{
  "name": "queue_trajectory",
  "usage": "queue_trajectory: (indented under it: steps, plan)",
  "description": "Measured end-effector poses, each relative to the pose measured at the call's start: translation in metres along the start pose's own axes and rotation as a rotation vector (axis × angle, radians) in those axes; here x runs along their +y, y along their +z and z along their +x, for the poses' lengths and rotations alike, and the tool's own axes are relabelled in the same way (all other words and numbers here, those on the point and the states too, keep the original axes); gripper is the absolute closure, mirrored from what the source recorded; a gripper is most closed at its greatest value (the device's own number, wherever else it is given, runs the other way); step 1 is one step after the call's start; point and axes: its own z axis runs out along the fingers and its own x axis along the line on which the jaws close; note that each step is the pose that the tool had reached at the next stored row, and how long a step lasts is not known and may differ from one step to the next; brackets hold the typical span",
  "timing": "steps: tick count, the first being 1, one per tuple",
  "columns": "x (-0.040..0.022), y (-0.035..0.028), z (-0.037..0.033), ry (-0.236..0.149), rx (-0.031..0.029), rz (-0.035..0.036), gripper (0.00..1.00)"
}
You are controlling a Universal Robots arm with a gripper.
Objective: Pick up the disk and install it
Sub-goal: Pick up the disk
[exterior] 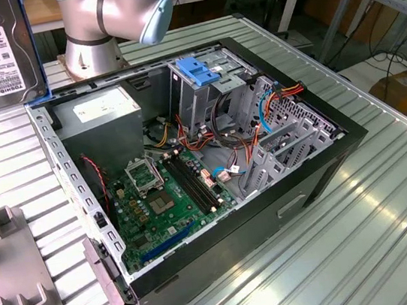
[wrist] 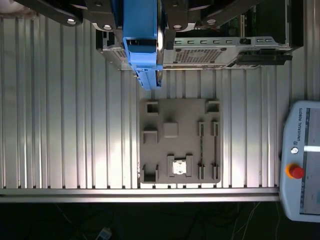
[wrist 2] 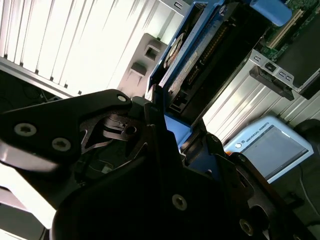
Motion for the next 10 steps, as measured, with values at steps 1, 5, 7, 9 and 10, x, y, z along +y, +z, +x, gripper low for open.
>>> queue_trajectory:
  steps: [1, 5, 7, 9, 10]
  plan:
    - [-0.0012, 0.0, 0.0, 0.0, 0.0004, 0.0, 0.63]
    - [-0.0083, 0.0003, 0.0, 0.0, 0.0025, 0.0001, 0.63]
    - [-0.0122, 0.0003, 0.0, 0.0, 0.0034, 0.0001, 0.63]
    - [-0.016, 0.0004, 0.0, 0.0, 0.0042, 0.0001, 0.63]
    - [-0.0179, 0.0004, 0.0, 0.0, 0.0047, 0.0001, 0.63]
